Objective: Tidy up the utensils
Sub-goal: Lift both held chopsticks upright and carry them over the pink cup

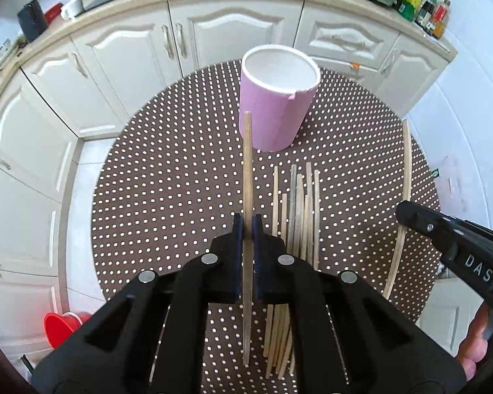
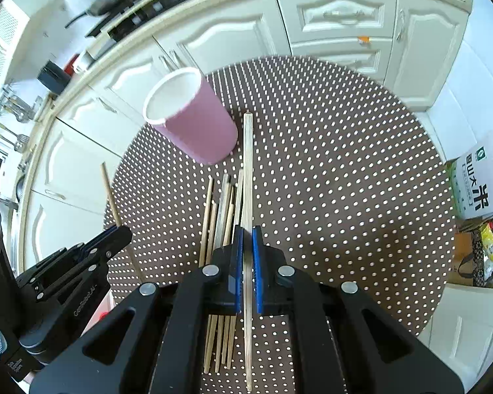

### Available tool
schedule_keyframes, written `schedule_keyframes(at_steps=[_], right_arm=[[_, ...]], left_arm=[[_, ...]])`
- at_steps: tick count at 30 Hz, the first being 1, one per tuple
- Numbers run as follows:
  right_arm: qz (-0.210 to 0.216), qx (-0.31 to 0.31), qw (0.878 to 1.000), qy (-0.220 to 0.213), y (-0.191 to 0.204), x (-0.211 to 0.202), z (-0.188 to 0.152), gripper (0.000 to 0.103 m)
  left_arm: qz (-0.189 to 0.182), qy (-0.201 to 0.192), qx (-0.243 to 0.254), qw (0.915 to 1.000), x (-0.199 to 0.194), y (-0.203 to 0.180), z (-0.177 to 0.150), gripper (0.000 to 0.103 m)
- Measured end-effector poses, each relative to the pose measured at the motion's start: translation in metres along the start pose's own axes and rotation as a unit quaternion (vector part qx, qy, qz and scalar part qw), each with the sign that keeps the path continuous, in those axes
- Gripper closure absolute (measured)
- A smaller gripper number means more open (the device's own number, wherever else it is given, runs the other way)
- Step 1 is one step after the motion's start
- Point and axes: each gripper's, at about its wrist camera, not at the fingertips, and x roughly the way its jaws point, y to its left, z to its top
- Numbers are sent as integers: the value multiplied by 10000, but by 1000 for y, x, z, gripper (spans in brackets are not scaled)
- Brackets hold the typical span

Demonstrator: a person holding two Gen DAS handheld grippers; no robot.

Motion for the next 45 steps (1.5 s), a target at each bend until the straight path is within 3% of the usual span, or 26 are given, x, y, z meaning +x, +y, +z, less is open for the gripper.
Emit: schedule_keyframes(at_steps=[7, 23, 37, 45], right_arm=[[210, -284, 9970, -692, 21, -35, 7, 98], [398, -441, 9756, -2112, 44, -116, 16, 98], [464, -308, 9564, -2869, 65, -137, 72, 98], [406, 39, 9519, -3037, 66, -126, 106, 99]], left_arm=[[234, -635, -117, 9976, -50, -10, -5, 97], [218, -1686, -72, 9854, -139, -8, 12, 97], [45, -2260, -11, 9741, -179, -1, 59, 97], [-3, -2466, 7, 9691, -188, -4, 98, 97]])
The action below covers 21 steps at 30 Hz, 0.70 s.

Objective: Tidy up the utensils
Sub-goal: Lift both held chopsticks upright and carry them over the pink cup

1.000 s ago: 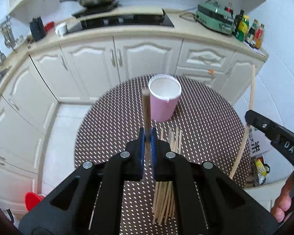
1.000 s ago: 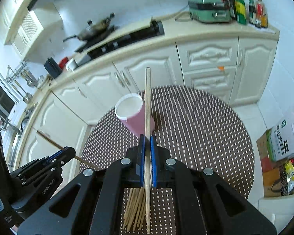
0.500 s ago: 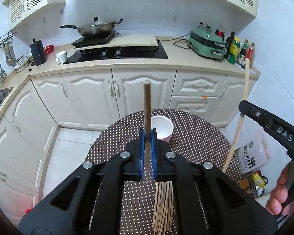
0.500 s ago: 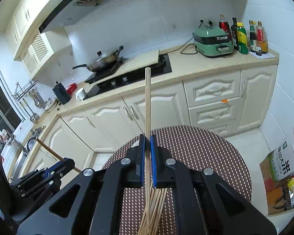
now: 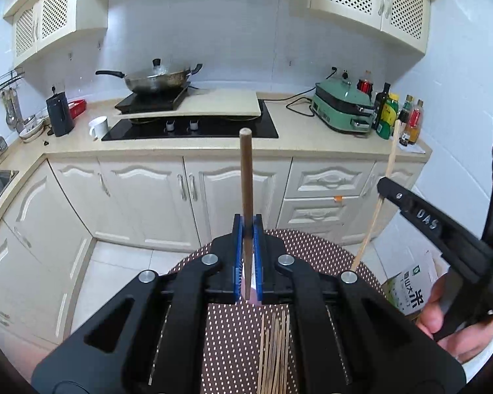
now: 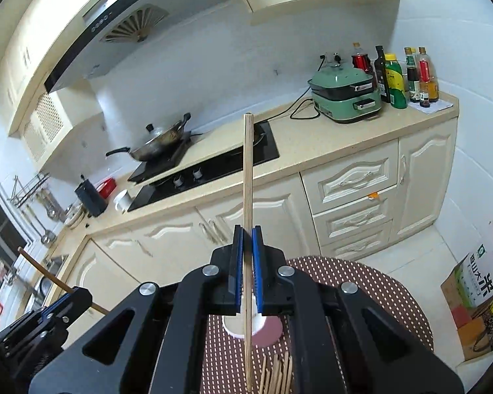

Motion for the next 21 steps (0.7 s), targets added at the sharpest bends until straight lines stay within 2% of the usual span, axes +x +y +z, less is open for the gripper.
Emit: schedule_keyframes(at_steps=[7, 12, 21], right_arm=[[-175, 59, 9996, -223, 5, 31, 13, 99], [-250, 114, 9993, -250, 6, 61, 13, 99], [-541, 161, 9984, 106, -2, 126, -11, 99]], left_arm=[[-190, 76, -27, 9998, 30, -5, 22, 97], [-271, 310, -88, 9991, 63, -6, 25, 97], [-346, 1132, -242, 9927, 139, 4, 2, 97]])
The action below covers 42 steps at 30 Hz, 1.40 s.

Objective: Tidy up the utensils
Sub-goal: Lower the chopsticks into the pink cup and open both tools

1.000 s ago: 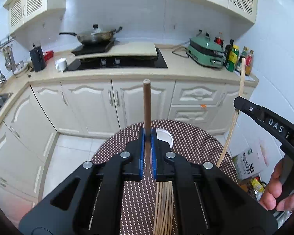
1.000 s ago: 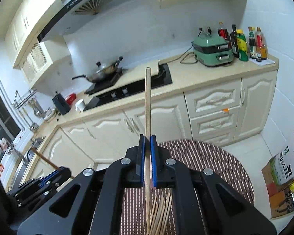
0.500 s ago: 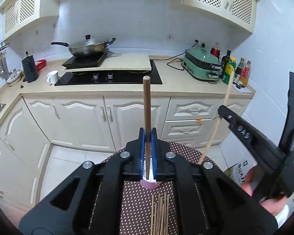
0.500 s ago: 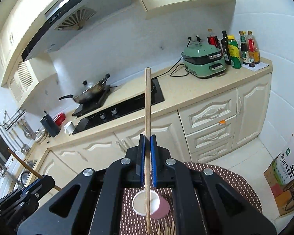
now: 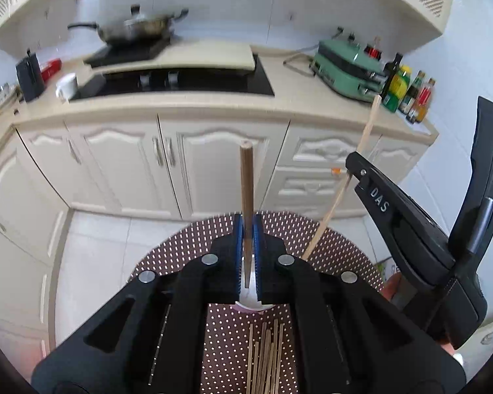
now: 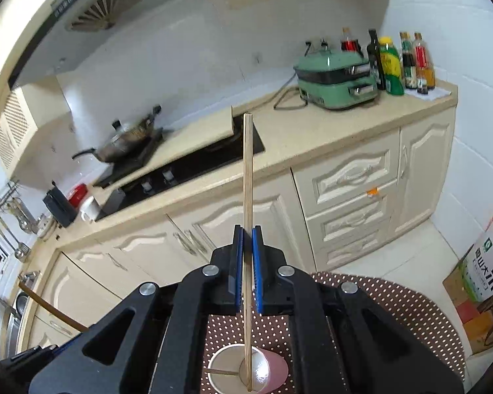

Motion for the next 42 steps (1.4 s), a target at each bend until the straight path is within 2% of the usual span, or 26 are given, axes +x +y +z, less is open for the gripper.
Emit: schedule_keyframes(at_steps=[10, 16, 20, 27, 30, 32, 34, 38, 42], right_arm=[[-114, -65, 9977, 658, -6, 55, -39, 99], [-131, -20, 9967, 797, -8, 63, -53, 98], [-41, -62, 9963, 858, -6, 64, -54, 98], [202, -181, 9931, 1143, -3, 64, -59, 95], [211, -293, 9919, 1217, -1, 60, -61, 91], [237, -316, 9916, 1234, -2, 57, -62, 85], [170, -306, 9921, 1202, -4, 51, -61, 81], [156, -375, 9922, 1182, -7, 43, -59, 67], [112, -462, 9929, 1090, -9, 33, -57, 65]], left_arm=[[2, 680, -106, 9976, 62, 14, -13, 97], [25, 500, -58, 9987, 70, 15, -13, 96], [-23, 329, -238, 9992, 74, 23, -16, 95], [4, 564, -311, 9979, 89, 29, -22, 92], [-25, 637, -281, 9976, 91, 28, -26, 84], [16, 601, -296, 9978, 88, 29, -28, 69], [72, 501, -305, 9983, 84, 30, -29, 60], [95, 453, -243, 9986, 79, 30, -31, 58], [130, 404, -187, 9989, 72, 27, -33, 57]])
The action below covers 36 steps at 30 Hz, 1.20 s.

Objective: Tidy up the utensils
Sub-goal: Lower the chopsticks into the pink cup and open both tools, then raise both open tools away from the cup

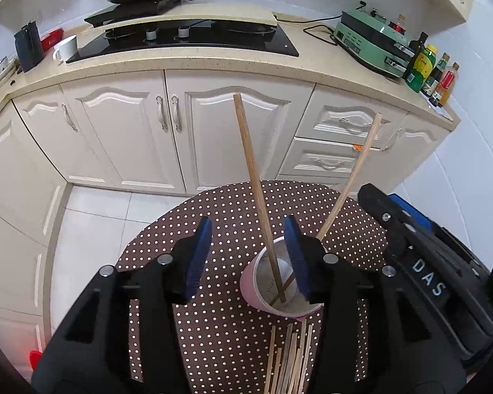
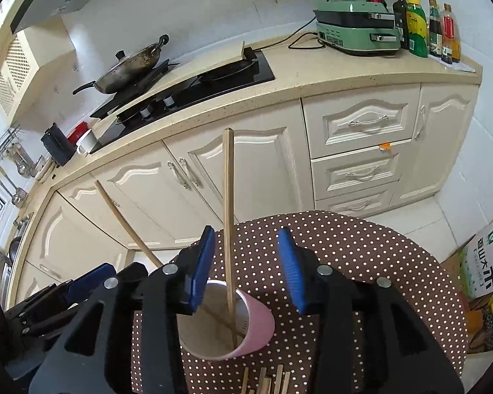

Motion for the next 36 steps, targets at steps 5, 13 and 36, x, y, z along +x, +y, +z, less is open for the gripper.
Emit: schedule_keyframes(at_steps=[5, 13, 36], right_arm=[[29, 199, 9998, 23, -6, -8, -4, 65], [-17, 53, 10000, -23, -4, -32, -14, 65], [-215, -210, 9995, 100, -7, -103, -84, 24]], left_arm=[[19, -67, -4, 10000, -10, -1, -4, 57], [48, -187, -14, 9998, -30, -2, -14, 57], [185, -307, 71, 9993, -100, -2, -93, 46]])
